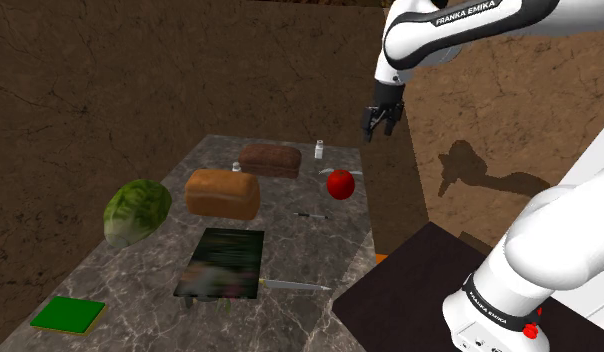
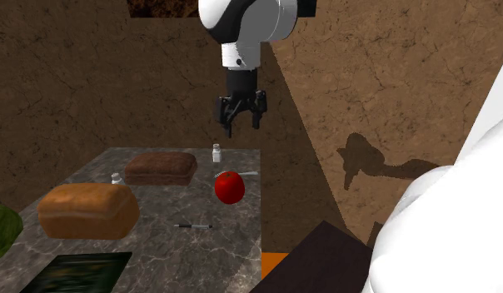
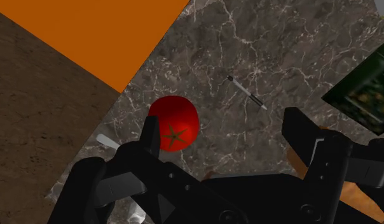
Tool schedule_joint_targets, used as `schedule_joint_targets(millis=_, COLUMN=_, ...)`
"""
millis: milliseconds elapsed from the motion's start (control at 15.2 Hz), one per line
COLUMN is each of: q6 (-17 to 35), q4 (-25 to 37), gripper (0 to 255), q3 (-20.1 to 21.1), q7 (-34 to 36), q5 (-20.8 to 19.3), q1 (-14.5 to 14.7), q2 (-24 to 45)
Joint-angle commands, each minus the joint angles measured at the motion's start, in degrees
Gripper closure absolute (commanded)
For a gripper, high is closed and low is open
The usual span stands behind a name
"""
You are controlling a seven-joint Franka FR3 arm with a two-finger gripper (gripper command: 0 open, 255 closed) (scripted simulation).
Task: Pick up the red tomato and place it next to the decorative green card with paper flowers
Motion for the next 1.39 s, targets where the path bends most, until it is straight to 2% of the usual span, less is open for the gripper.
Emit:
schedule_joint_targets(millis=0, q6=2.9, q4=1.2, gripper=0, q3=-0.6, q7=-0.6, q5=0.1, q1=-0.1, q2=4.3)
schedule_joint_targets(millis=528, q6=11.9, q4=8.5, gripper=0, q3=-1.8, q7=-2.3, q5=1.7, q1=-0.4, q2=21.8)
schedule_joint_targets(millis=1056, q6=16.8, q4=20.4, gripper=0, q3=-1.9, q7=-4.1, q5=4.1, q1=-1.7, q2=39.8)
schedule_joint_targets(millis=1320, q6=19.0, q4=20.8, gripper=0, q3=-1.8, q7=-4.4, q5=4.6, q1=-2.0, q2=42.4)
